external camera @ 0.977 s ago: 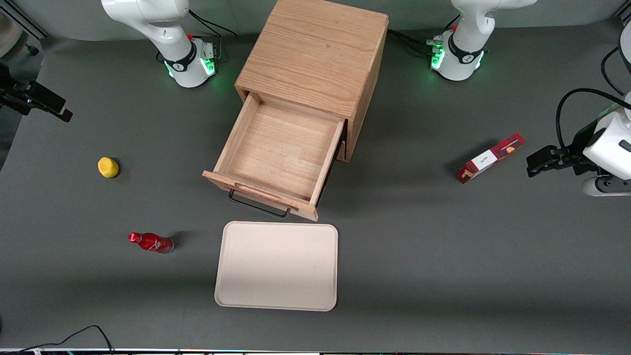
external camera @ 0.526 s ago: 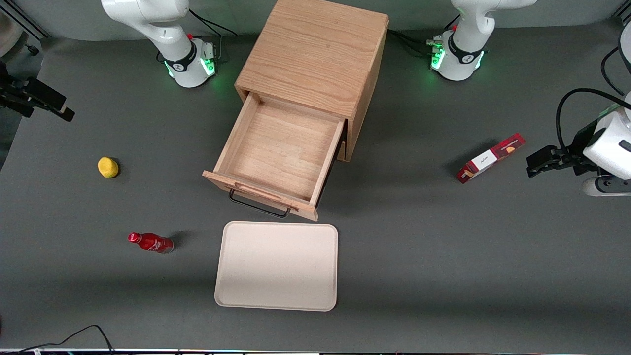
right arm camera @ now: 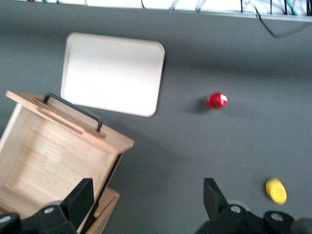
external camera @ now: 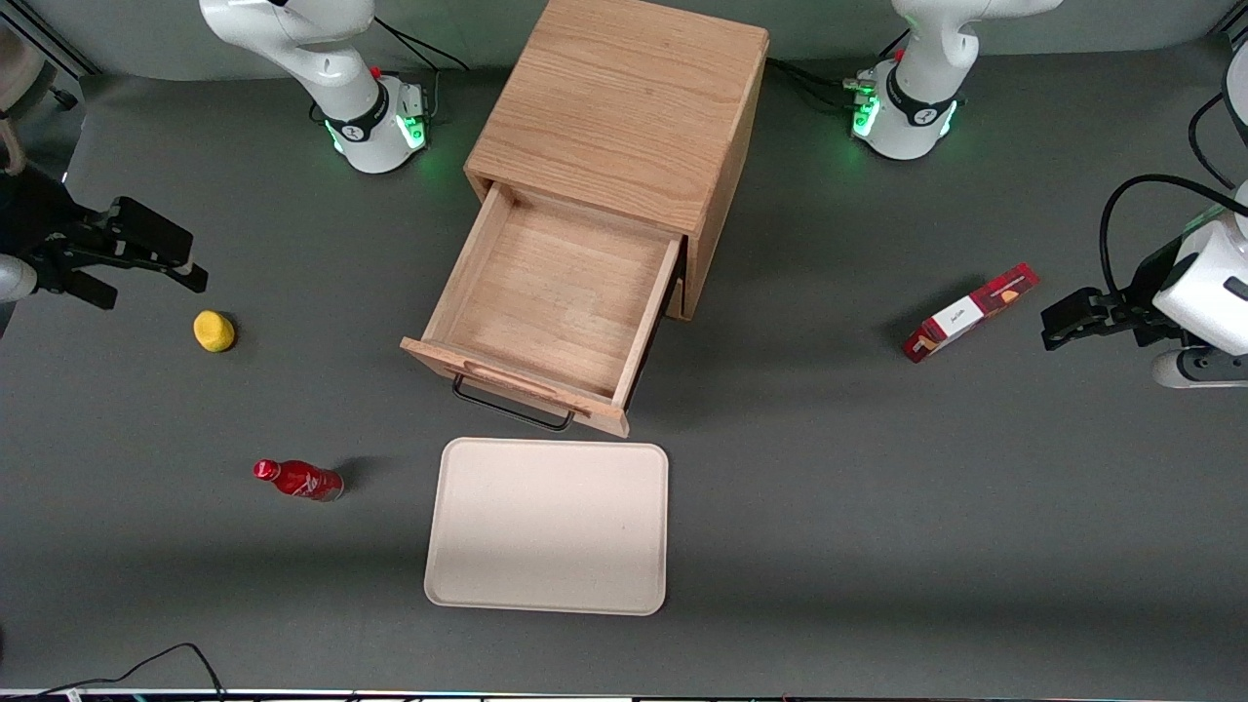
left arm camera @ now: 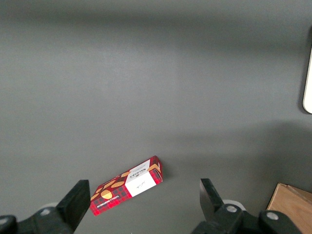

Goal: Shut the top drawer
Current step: 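Swing the right gripper toward the open drawer's black handle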

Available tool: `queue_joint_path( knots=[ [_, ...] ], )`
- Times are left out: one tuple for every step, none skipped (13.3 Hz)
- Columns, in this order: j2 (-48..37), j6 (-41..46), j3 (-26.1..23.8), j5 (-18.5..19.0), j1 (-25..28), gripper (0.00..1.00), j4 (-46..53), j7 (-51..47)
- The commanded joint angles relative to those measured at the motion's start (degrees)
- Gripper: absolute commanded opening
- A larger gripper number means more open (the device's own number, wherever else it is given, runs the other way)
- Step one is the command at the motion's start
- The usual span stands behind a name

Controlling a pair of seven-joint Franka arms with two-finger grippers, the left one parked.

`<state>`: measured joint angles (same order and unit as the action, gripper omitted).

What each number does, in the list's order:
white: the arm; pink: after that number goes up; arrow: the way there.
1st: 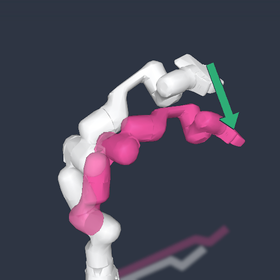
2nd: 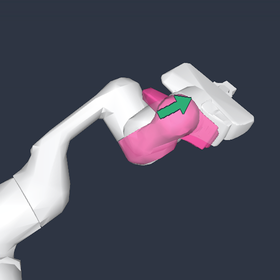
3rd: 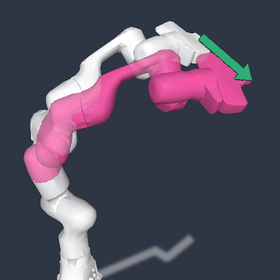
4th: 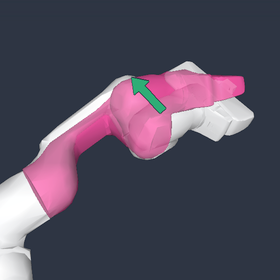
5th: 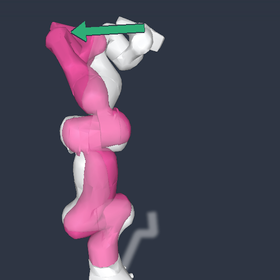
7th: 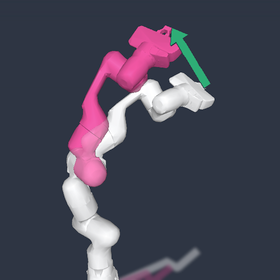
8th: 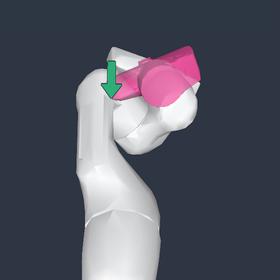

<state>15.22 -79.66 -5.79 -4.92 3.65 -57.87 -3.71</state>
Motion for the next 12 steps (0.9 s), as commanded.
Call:
queue_joint_path(
  knots=[
    [4.28, -6.78, -4.21, -0.61, 0.13, 1.00, 4.52, 1.43],
    [4.81, -10.74, -6.41, -1.05, 0.13, 1.00, 4.26, 1.17],
    [6.30, -14.26, -8.69, -1.49, 0.30, 1.00, 4.00, 0.82],
    [8.32, -16.91, -10.63, -0.80, 0.39, 1.00, 4.08, 0.81],
    [10.42, -17.37, -11.08, -0.79, 0.39, 1.00, 4.00, 2.03],
    [13.32, -17.63, -13.26, -2.18, 0.13, 1.00, 4.08, 5.00],
    [15.35, -17.46, -14.42, -2.37, 0.13, 1.00, 4.43, 8.95],
    [16.15, -16.76, -14.43, -2.46, 0.13, 1.00, 4.35, 11.33],
    [17.38, -15.89, -14.51, -2.46, 0.30, 1.00, 4.43, 15.53],
    [18.95, -14.05, -14.52, -2.29, 0.39, 1.00, 4.70, 20.62],
    [19.67, -12.38, -14.43, -1.94, 0.39, 1.00, 4.70, 24.33],
    [20.11, -10.97, -14.43, -1.06, 0.39, 1.00, 4.70, 28.37]
  ],
)
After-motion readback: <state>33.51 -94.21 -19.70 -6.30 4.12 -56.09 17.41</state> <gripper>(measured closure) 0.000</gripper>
